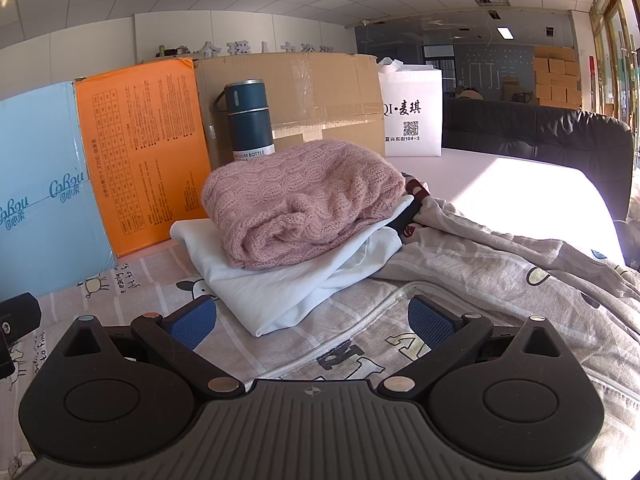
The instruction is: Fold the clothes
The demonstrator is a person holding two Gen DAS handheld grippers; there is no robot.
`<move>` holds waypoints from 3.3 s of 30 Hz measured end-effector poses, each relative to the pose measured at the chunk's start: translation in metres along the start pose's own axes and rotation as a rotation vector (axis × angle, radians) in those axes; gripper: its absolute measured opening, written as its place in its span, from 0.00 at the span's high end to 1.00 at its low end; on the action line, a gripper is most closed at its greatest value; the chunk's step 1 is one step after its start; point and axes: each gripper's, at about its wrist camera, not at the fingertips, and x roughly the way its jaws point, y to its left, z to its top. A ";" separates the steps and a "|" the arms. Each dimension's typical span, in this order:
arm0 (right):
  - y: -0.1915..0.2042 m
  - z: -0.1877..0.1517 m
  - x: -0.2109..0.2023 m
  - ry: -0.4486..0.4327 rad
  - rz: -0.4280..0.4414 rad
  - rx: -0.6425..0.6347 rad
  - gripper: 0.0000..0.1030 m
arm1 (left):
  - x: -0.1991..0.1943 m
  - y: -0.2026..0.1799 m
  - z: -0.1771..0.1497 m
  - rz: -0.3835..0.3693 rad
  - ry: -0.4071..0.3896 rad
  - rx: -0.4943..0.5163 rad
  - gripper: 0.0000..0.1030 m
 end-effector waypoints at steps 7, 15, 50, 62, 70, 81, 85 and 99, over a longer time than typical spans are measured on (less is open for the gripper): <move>0.000 0.000 0.000 0.001 -0.001 -0.002 0.00 | -0.001 0.002 0.003 -0.001 0.003 -0.001 0.00; 0.000 0.000 0.000 -0.002 0.001 0.000 0.00 | -0.002 0.001 0.002 -0.001 -0.006 -0.006 0.00; -0.024 -0.002 -0.014 -0.007 0.330 0.191 0.00 | -0.048 -0.011 0.007 0.074 -0.204 -0.029 0.00; -0.021 -0.007 -0.040 -0.066 0.600 0.175 0.00 | -0.115 -0.009 -0.013 0.247 -0.264 0.052 0.00; -0.011 -0.014 -0.056 -0.143 0.731 0.108 0.00 | -0.167 0.032 -0.040 0.420 -0.237 -0.008 0.00; 0.037 -0.032 -0.123 -0.164 1.033 -0.129 0.00 | -0.248 0.108 -0.078 0.669 -0.282 -0.225 0.00; 0.060 -0.042 -0.146 -0.144 1.150 -0.214 0.00 | -0.274 0.137 -0.097 0.736 -0.294 -0.305 0.00; 0.183 -0.044 -0.193 0.113 1.409 -0.345 0.00 | -0.396 0.266 -0.111 1.097 -0.460 -0.474 0.00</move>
